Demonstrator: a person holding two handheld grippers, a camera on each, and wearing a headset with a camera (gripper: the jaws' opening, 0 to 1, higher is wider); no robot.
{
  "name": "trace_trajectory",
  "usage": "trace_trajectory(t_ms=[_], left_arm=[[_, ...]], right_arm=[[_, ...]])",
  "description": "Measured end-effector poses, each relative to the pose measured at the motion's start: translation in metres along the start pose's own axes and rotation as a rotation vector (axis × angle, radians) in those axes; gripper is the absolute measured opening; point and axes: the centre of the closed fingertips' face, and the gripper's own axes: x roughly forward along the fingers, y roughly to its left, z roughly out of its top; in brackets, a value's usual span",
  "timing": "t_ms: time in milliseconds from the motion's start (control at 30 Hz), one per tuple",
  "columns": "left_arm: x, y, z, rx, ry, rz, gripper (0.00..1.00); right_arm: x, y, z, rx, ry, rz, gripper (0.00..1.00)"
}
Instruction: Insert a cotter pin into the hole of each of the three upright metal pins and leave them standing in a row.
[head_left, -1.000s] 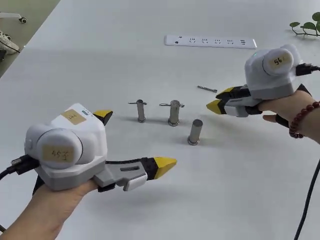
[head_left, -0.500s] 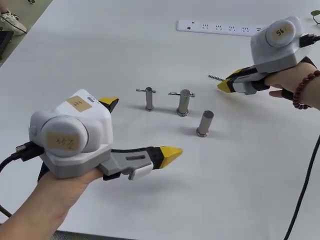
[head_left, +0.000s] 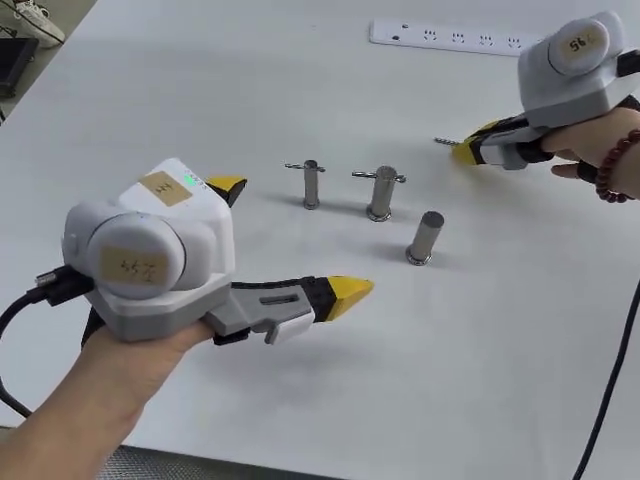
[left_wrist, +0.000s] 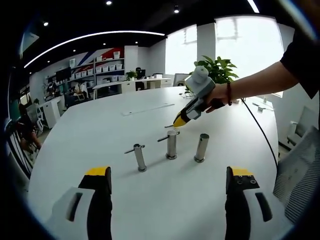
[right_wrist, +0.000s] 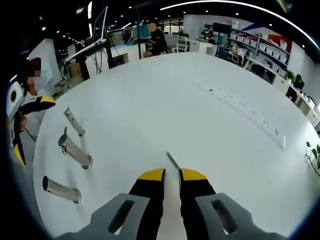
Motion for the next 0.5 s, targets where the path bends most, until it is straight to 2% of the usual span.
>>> trace_trajectory(t_ms=[233,500], left_arm=[[0.0004,-0.0003,0.0006,0.002,0.002,-0.003,0.94],[0.0008,-0.0001,0.0001,0.003,0.009,-0.005,0.93]], right_arm=[[0.0021,-0.0049,-0.0054,-0.014,0.039,-0.008,0.08],[0.0035,-0.0078,-0.0058,-0.001,0.074,0.01,0.07]])
